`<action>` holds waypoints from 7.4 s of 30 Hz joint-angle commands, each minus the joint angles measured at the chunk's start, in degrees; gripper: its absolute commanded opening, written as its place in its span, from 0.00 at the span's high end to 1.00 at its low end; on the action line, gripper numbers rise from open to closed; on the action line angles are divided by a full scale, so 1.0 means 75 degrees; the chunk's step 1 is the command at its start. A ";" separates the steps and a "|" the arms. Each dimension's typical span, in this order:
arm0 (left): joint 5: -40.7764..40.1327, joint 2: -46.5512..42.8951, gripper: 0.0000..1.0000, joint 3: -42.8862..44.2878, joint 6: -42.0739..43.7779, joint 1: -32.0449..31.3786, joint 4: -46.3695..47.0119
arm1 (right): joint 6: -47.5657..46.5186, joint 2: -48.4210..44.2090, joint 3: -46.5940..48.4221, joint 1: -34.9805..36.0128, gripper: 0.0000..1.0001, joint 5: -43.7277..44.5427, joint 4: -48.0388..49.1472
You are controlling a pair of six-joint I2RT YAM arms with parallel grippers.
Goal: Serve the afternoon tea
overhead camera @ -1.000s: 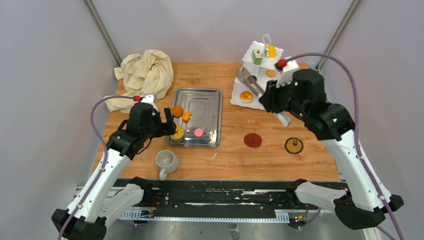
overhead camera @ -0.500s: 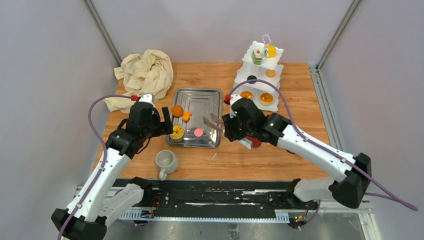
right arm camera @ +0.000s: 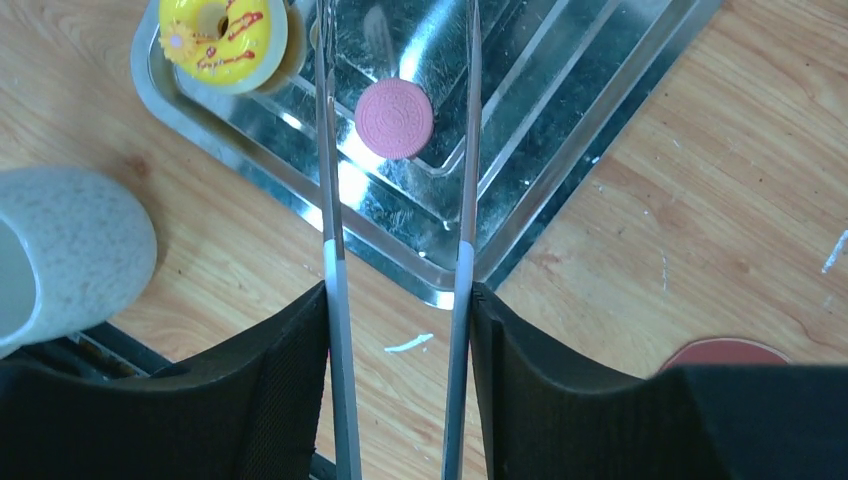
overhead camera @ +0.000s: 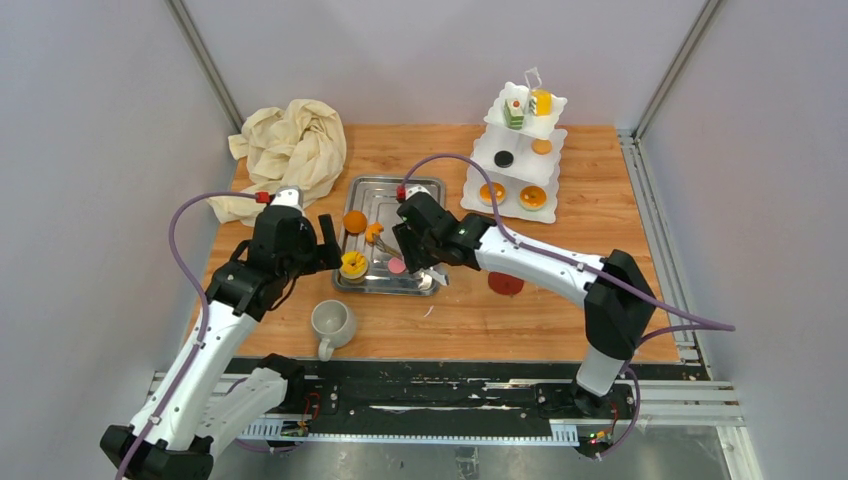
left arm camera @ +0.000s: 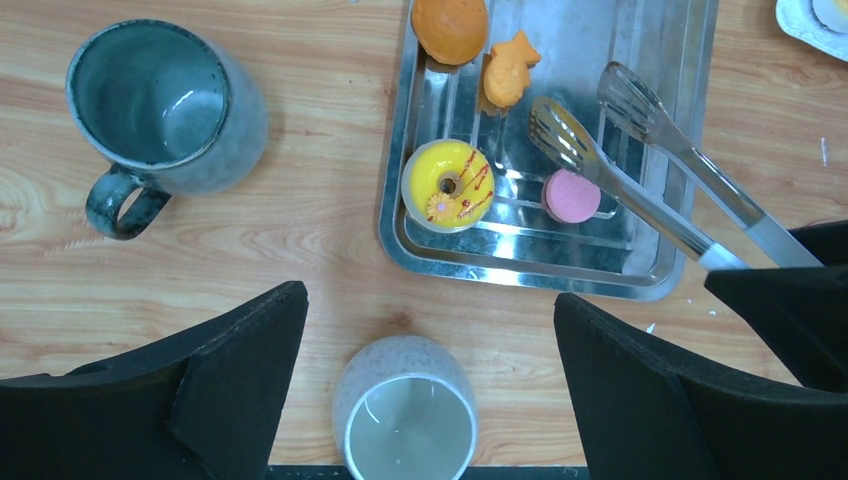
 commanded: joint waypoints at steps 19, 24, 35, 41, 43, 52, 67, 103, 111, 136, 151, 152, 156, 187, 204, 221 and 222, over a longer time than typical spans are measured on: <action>-0.0244 -0.0349 0.02 0.0028 0.0301 0.0120 -0.0211 | 0.0814 0.2034 0.1958 0.0713 0.59 0.1751 -0.0137; -0.0188 -0.0359 0.02 -0.0025 0.0297 0.0131 -0.0200 | 0.0771 0.1856 0.1887 0.0764 0.67 0.2048 -0.0299; -0.0034 -0.0350 0.02 -0.0088 0.0219 0.0126 -0.0121 | 0.0525 0.0606 0.0697 0.0735 0.80 0.2763 -0.0302; 0.0039 -0.0331 0.02 -0.0113 0.0189 0.0126 -0.0075 | 0.0481 -0.0506 -0.0246 0.0498 0.80 0.2671 -0.0252; 0.0105 -0.0311 0.02 -0.0140 0.0153 0.0125 -0.0025 | 0.0458 -0.0929 -0.0743 0.0413 0.80 0.2582 -0.0027; 0.0302 -0.0276 0.02 -0.0185 0.0065 0.0126 0.0066 | 0.0136 -0.1207 -0.1247 0.0236 0.76 0.1588 0.0576; 0.0151 -0.0366 0.02 -0.0120 0.0156 0.0135 -0.0083 | 0.0007 0.0311 -0.0270 0.0231 0.61 0.1355 0.0490; 0.0183 -0.0166 0.02 -0.0094 0.0322 0.0131 -0.0016 | -0.0136 0.0172 -0.0476 -0.0012 0.99 0.1669 0.0548; 0.0348 0.0011 0.02 -0.0102 0.0265 0.0125 0.0163 | 0.0406 -0.1472 -0.1736 -0.0815 1.00 0.2038 0.0560; 0.0490 0.0277 0.02 -0.0026 0.0183 0.0133 0.0318 | 0.0214 -0.5341 -0.3559 -0.2958 0.99 0.1672 -0.0477; 0.0630 0.0211 0.02 -0.0043 0.0087 0.0136 0.0317 | -0.0027 -0.5739 -0.3825 -0.6328 0.99 -0.0129 0.0111; 0.0622 0.0211 0.02 -0.0039 0.0089 0.0128 0.0312 | -0.0023 -0.5562 -0.3781 -0.6613 0.99 -0.0413 0.0283; 0.0569 0.0199 0.02 -0.0026 0.0124 0.0131 0.0268 | 0.0011 -0.4993 -0.3642 -0.7024 0.99 -0.1043 0.1134; 0.0103 0.0316 0.02 0.0115 0.0247 0.0141 0.0116 | 0.0189 -0.1200 -0.2361 -0.7491 0.64 -0.2840 0.3410; 0.0218 0.0156 0.02 0.0021 0.0228 0.0140 0.0116 | -0.0057 -0.2513 -0.2942 -0.7829 0.66 -0.2407 0.2696; 0.0630 0.0008 0.02 -0.0187 0.0095 0.0146 0.0341 | -0.0478 -0.7232 -0.4756 -0.7013 0.97 -0.3363 -0.0620; 0.0648 0.0023 0.02 -0.0195 0.0084 0.0144 0.0359 | -0.0445 -0.7359 -0.4741 -0.6569 0.96 -0.3209 -0.0773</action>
